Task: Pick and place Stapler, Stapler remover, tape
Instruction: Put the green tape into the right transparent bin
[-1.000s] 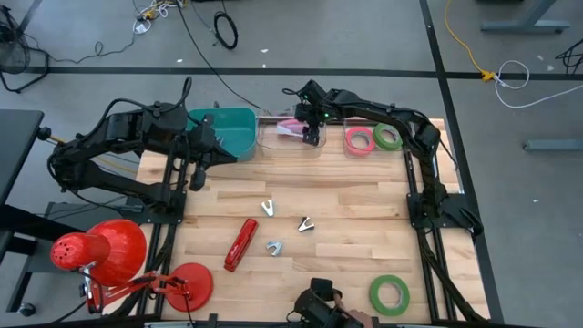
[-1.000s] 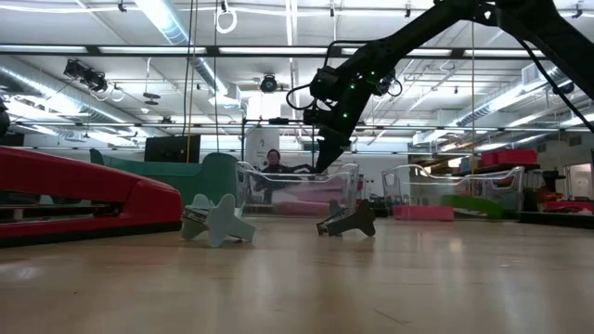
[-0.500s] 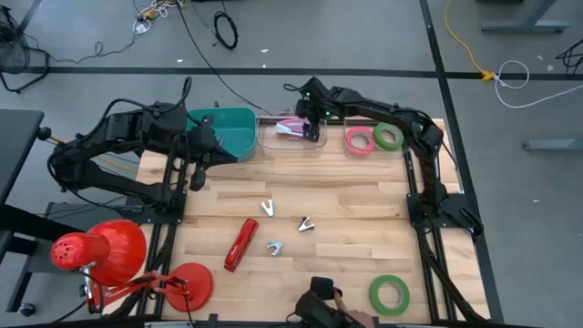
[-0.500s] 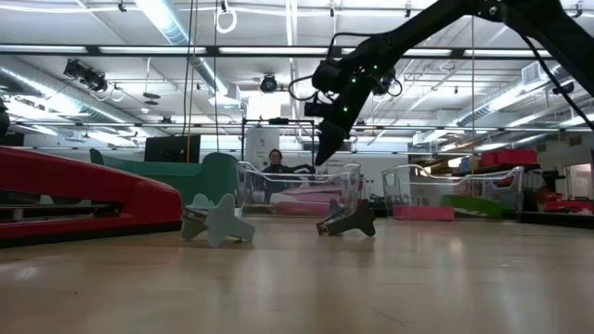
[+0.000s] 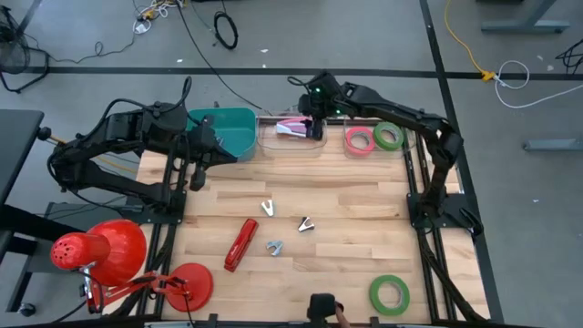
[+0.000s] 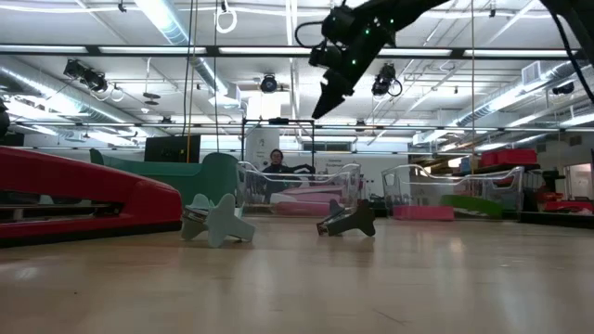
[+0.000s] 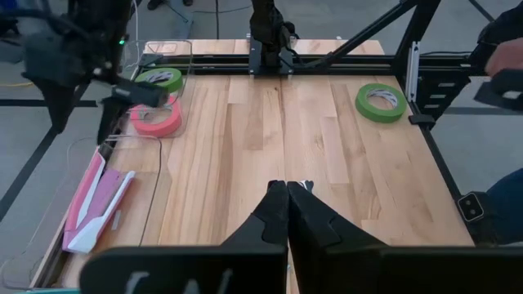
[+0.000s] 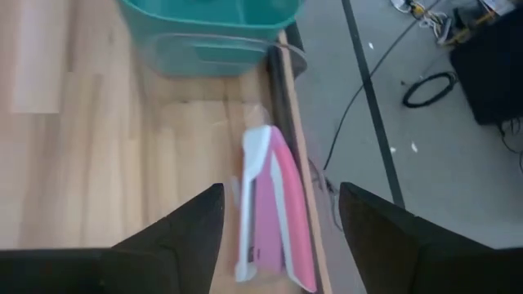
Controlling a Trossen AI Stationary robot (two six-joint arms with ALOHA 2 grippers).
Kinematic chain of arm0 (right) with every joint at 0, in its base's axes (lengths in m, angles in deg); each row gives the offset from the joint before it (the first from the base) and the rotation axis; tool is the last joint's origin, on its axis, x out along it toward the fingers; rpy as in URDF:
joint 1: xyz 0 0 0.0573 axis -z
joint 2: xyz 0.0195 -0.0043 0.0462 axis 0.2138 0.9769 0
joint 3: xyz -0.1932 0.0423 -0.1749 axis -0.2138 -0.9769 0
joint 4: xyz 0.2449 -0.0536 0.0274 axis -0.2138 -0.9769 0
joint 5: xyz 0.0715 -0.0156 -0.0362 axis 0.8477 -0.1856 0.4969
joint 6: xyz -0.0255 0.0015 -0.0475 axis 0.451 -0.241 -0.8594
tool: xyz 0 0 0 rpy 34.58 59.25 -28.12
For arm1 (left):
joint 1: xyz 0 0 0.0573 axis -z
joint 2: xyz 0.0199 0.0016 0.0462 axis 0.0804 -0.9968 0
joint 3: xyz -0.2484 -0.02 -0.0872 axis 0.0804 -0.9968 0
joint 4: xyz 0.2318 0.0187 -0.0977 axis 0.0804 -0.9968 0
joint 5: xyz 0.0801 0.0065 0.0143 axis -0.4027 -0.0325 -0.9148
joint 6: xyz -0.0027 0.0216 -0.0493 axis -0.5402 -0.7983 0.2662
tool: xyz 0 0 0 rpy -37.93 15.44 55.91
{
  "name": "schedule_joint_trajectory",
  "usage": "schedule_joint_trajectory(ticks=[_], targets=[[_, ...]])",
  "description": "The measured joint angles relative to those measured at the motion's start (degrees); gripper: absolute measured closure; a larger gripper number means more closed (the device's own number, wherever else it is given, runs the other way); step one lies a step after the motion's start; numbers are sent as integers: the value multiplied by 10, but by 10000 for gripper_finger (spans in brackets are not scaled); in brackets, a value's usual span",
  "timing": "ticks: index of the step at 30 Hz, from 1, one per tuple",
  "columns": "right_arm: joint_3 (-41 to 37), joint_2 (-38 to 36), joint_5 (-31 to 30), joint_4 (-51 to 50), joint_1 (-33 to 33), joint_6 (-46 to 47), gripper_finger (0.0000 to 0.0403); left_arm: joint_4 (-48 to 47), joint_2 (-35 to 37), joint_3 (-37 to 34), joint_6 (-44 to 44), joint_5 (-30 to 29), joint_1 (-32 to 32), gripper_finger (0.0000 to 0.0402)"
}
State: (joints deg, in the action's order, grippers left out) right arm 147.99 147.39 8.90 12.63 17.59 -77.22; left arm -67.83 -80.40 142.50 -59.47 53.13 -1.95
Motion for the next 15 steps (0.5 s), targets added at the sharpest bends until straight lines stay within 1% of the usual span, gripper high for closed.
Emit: schedule_joint_trajectory(ticks=[12,15], targets=[[0,-39,0,-44,-13,11,163,0,0,0,0,0,0,401],[0,-58,22,-63,-22,10,167,0,0,0,0,0,0,401]])
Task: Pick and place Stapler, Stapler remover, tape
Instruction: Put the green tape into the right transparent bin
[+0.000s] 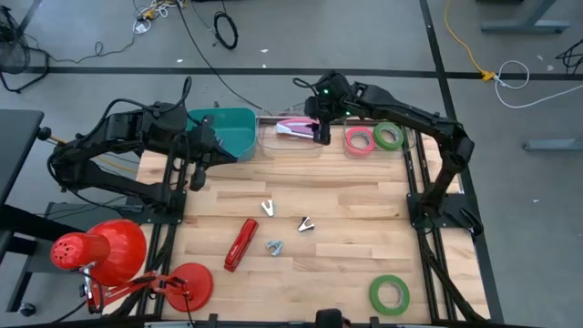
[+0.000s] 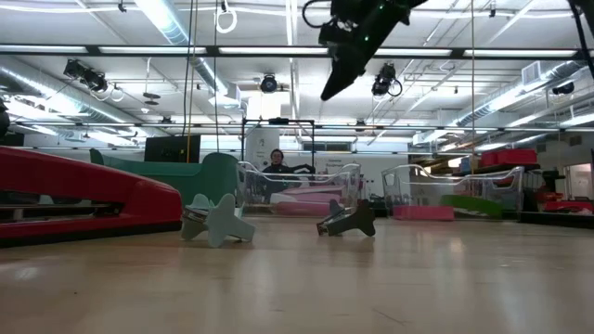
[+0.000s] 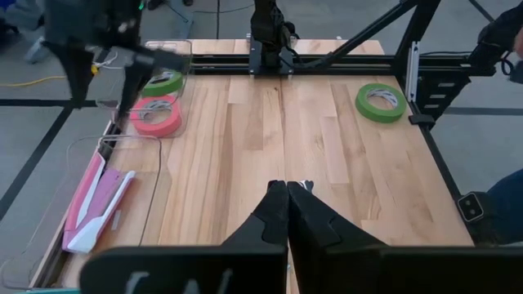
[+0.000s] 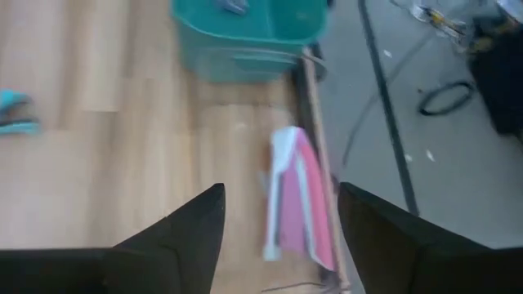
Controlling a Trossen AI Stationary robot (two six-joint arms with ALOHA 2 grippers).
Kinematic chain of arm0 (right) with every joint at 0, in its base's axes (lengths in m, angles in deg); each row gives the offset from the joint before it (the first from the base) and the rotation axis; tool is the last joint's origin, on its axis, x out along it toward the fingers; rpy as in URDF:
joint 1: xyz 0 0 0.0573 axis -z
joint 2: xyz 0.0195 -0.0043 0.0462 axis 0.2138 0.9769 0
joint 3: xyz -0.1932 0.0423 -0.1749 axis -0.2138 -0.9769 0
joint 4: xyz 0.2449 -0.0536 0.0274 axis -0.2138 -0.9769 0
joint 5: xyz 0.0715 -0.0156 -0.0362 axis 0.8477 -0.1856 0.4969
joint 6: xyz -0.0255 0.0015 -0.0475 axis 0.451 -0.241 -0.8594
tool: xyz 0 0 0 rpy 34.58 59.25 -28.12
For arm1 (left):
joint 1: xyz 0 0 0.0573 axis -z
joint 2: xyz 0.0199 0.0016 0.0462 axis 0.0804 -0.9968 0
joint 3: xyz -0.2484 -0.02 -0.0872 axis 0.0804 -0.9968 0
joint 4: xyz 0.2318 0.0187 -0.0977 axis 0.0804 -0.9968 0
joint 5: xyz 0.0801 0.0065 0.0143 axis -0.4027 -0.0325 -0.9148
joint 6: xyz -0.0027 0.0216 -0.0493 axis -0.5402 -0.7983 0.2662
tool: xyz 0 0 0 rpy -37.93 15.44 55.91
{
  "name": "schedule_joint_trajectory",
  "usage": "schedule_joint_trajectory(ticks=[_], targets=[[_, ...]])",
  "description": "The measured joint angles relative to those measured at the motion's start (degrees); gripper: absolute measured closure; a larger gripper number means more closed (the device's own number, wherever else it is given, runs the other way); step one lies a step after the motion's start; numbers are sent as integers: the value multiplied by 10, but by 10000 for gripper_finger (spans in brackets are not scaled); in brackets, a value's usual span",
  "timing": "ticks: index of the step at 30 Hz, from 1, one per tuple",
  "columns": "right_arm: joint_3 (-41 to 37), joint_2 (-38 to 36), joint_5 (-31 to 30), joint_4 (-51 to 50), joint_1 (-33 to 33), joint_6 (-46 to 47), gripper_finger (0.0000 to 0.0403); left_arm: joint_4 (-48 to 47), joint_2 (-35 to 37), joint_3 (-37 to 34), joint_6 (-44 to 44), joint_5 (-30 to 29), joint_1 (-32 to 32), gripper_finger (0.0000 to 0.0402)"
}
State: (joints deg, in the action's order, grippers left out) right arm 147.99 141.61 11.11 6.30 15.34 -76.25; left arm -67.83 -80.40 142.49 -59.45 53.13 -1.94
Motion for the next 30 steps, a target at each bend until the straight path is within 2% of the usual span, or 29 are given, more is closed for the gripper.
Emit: schedule_joint_trajectory(ticks=[4,13,18,24,30], targets=[[0,-30,14,-2,-15,6,195,0,0,0,0,0,0,401],[0,-89,14,4,-42,79,310,0,0,0,0,0,0,401],[0,-103,30,3,-51,109,361,0,0,0,0,0,0,401],[0,-111,59,-3,-70,135,397,0,0,0,0,0,0,401],[0,-121,90,-5,-102,161,401,0,0,0,0,0,0,401]])
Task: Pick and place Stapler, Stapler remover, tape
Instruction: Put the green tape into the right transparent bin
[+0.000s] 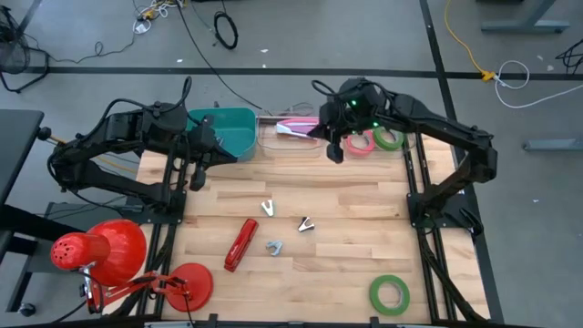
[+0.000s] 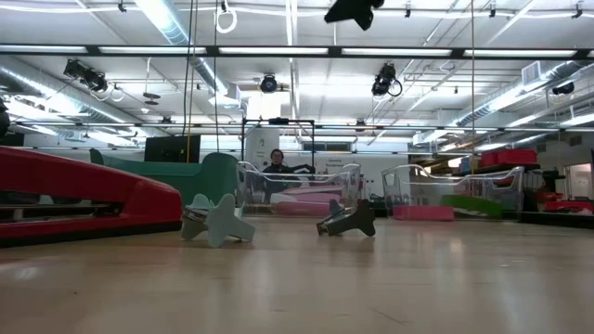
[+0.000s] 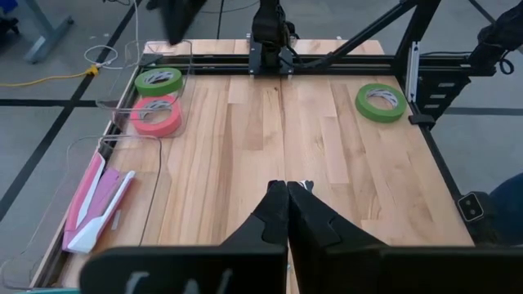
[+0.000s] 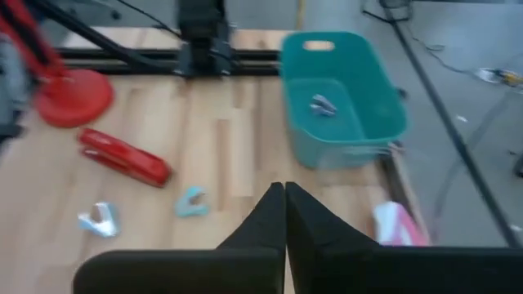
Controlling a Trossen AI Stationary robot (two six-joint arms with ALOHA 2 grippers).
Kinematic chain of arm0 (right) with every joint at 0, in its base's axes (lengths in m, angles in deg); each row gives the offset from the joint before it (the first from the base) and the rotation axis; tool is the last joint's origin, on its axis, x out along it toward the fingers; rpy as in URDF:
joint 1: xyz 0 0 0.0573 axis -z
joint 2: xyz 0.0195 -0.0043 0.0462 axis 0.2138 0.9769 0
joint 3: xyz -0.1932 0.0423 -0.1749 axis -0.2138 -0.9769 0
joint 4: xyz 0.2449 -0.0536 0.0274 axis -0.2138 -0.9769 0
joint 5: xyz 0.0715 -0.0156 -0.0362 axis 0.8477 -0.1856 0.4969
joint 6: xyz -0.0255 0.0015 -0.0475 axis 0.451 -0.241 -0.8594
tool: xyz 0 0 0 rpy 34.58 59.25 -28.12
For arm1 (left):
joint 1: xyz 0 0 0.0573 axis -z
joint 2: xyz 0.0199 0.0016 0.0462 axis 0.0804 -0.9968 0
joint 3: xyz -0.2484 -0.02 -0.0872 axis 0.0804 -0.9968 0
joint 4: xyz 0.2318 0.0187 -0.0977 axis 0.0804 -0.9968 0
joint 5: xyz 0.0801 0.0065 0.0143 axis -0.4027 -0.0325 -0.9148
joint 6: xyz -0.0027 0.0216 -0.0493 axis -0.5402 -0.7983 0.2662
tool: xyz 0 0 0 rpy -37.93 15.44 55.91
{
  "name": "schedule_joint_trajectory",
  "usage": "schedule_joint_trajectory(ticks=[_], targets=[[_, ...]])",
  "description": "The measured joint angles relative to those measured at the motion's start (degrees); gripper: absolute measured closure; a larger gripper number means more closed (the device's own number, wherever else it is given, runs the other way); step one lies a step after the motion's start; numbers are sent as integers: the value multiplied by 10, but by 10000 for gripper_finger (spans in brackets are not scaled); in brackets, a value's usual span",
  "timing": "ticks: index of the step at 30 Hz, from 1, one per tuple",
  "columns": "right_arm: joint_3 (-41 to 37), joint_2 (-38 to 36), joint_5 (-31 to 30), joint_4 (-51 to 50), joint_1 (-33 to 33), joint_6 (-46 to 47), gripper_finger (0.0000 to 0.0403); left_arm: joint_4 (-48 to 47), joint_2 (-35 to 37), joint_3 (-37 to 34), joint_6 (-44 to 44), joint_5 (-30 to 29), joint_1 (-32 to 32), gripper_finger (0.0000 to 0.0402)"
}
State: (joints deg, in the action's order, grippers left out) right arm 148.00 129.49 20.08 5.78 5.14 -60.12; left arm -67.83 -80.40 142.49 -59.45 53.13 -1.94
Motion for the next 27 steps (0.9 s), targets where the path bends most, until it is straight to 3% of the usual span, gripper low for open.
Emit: schedule_joint_trajectory(ticks=[15,27], targets=[[0,-83,12,42,-116,96,402,0,0,0,0,13,0,401],[0,-117,-101,2,-245,137,403,0,0,0,-5,20,0,401]])
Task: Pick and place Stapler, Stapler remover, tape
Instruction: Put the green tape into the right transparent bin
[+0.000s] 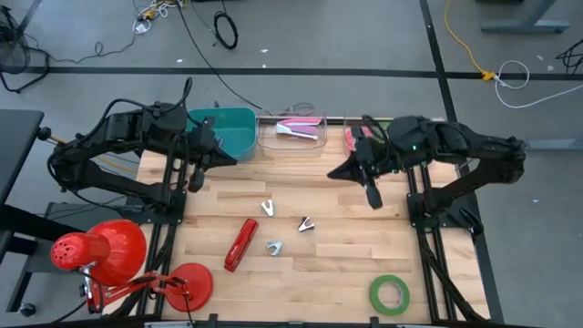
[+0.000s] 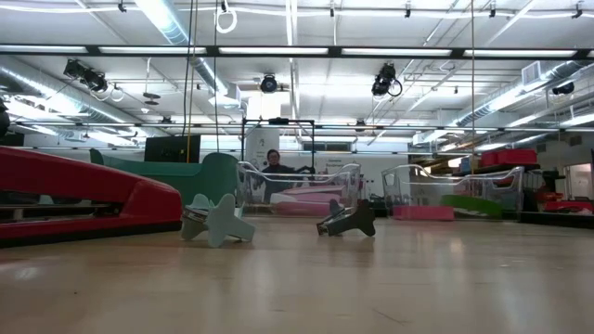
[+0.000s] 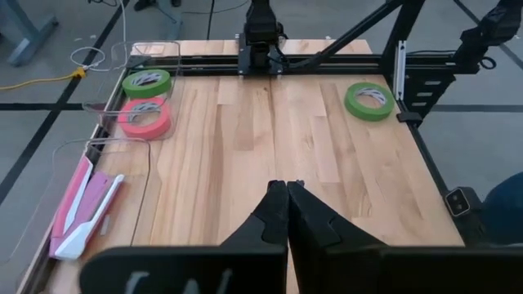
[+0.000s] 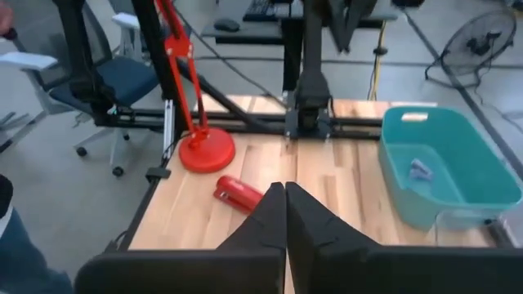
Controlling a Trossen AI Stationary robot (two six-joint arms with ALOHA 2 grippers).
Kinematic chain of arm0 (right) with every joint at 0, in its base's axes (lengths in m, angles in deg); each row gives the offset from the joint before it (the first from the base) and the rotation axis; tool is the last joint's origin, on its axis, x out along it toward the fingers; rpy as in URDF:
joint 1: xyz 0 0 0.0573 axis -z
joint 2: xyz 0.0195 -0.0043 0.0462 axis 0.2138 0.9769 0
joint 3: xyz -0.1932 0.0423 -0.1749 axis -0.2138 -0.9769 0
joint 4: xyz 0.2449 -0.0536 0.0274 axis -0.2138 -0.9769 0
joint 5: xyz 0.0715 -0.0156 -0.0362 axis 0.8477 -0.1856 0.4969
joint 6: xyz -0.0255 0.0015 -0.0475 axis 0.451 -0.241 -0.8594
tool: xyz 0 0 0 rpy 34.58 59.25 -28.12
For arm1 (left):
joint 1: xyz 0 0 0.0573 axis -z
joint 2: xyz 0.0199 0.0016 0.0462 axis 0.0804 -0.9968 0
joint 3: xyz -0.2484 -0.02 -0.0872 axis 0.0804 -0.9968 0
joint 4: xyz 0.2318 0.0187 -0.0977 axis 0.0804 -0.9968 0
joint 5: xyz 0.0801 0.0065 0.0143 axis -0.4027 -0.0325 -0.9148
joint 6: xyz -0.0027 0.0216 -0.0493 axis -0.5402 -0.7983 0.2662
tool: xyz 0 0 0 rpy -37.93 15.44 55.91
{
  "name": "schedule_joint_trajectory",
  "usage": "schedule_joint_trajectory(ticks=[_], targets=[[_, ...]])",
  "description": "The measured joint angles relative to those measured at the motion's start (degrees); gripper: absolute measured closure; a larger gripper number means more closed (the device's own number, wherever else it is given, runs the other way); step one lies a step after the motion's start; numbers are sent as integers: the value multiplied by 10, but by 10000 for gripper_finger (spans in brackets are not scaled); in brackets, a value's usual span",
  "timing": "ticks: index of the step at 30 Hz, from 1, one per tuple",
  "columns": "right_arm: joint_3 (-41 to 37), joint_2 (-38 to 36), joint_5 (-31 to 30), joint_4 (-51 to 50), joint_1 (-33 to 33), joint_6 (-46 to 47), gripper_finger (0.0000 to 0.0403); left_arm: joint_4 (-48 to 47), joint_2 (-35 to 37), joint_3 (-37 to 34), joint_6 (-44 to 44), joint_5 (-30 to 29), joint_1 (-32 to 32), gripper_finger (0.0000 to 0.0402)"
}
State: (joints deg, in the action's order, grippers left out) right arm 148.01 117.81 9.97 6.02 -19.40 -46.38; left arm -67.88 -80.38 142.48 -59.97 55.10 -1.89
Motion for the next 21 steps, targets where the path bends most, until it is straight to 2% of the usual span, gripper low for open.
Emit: schedule_joint_trajectory(ticks=[8,21], targets=[[0,13,-74,-40,-75,50,403,-1,0,0,-1,17,0,401],[0,14,-91,-79,-127,52,403,-2,0,0,-5,17,0,401]])
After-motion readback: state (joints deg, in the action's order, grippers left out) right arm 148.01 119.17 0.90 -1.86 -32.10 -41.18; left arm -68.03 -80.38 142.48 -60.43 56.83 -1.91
